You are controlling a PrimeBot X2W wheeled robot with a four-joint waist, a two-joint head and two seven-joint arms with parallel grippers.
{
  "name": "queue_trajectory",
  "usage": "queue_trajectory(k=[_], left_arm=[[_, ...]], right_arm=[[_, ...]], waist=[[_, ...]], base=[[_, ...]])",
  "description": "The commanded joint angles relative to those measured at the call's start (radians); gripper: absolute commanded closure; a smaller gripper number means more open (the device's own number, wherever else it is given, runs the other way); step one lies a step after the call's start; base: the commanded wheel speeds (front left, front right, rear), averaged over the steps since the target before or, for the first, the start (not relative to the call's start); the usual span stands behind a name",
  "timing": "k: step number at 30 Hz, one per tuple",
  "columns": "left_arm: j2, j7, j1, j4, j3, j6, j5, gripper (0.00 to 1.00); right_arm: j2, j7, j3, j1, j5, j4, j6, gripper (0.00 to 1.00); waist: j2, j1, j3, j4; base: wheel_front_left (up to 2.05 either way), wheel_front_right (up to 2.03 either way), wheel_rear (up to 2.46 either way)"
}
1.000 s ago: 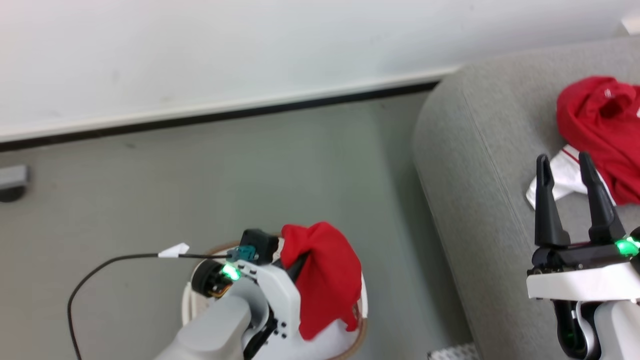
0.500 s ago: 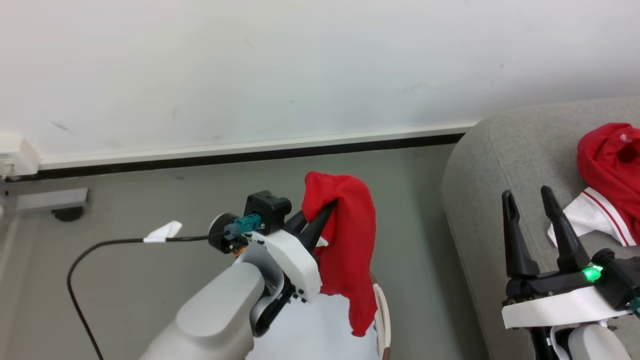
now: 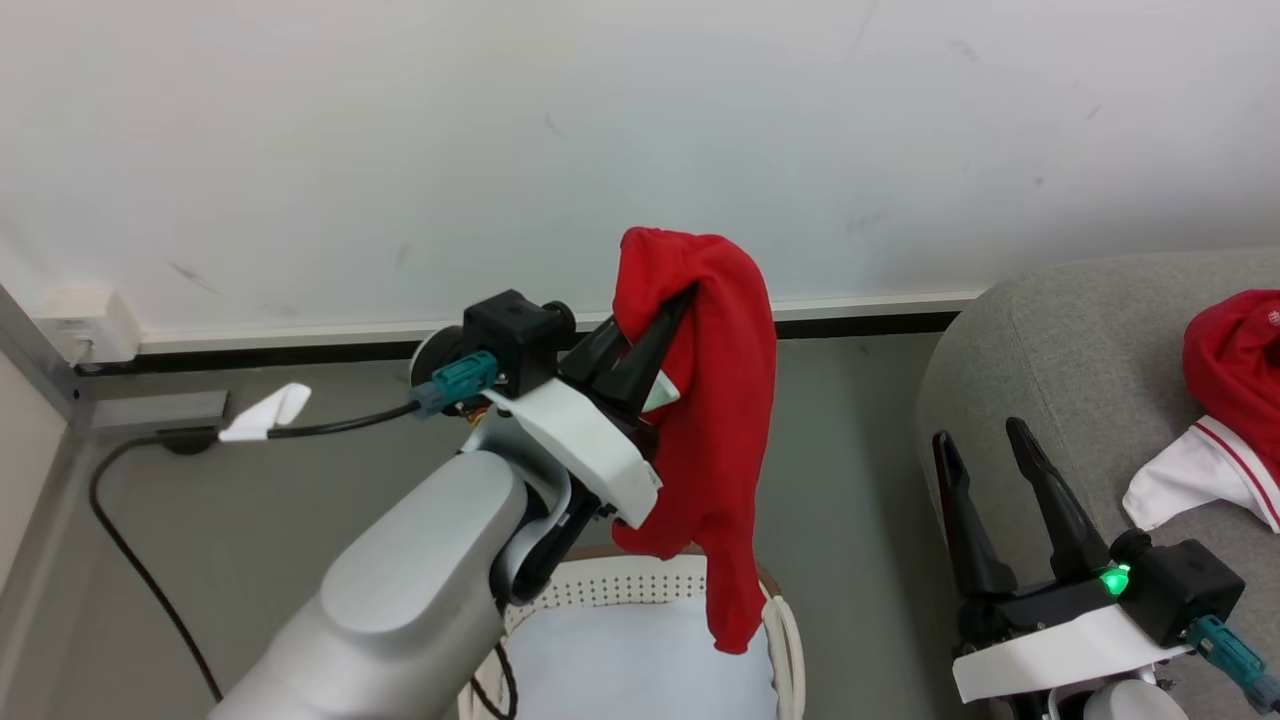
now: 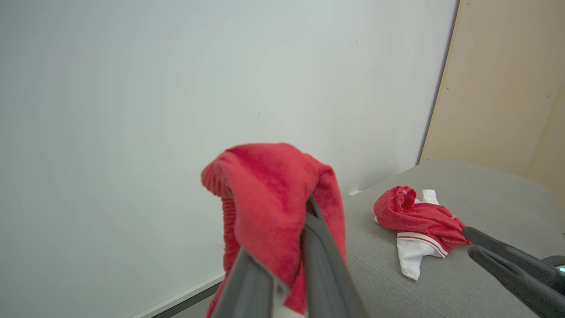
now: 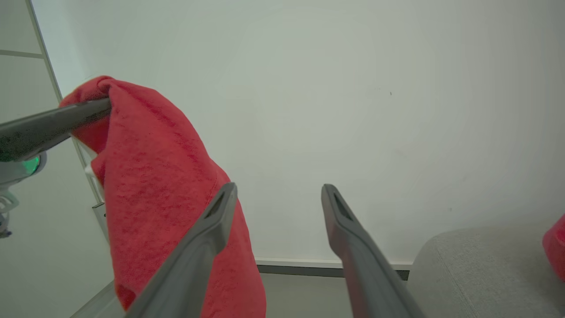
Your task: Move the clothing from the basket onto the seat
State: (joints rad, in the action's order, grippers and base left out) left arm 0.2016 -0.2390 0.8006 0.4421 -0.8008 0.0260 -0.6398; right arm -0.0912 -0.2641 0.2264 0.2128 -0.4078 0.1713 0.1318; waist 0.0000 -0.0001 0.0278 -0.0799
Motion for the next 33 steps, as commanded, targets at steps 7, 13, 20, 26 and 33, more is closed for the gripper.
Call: queue_trajectory(k=[7, 13, 20, 26, 33], left_arm=[[0.031, 0.023, -0.03, -0.093, 0.015, -0.041, -0.018, 1.0], [0.046, 0.037, -0.047, -0.133, 0.015, -0.057, -0.029, 1.0], [0.035, 0.045, -0.035, -0.147, 0.013, -0.066, -0.036, 1.0], [0.015, 0.046, -0.018, -0.146, 0.004, -0.061, -0.039, 1.0], [-0.029, 0.045, -0.007, -0.14, -0.028, -0.045, -0.035, 1.0]], right_arm=[[-0.001, 0.0, 0.029, -0.013, -0.006, 0.015, -0.002, 0.0], [-0.012, 0.0, 0.051, -0.009, -0.01, 0.025, -0.002, 0.0], [-0.049, 0.0, 0.15, 0.001, -0.016, 0.045, -0.002, 0.0], [-0.062, 0.0, 0.268, 0.023, -0.041, 0.094, -0.002, 0.0], [-0.034, 0.0, 0.347, 0.071, -0.072, 0.213, -0.002, 0.0]], waist=[[0.0, 0.0001, -0.005, 0.0], [0.0, 0.0001, -0.004, -0.001], [0.0, 0.0001, -0.004, 0.006], [0.0, 0.0001, -0.003, 0.029], [0.0, 0.0001, -0.004, 0.084]], base=[[0.0, 0.0, 0.0], [0.0, 0.0, 0.0], [0.0, 0.0, 0.0], [0.0, 0.0, 0.0], [0.0, 0.0, 0.0]])
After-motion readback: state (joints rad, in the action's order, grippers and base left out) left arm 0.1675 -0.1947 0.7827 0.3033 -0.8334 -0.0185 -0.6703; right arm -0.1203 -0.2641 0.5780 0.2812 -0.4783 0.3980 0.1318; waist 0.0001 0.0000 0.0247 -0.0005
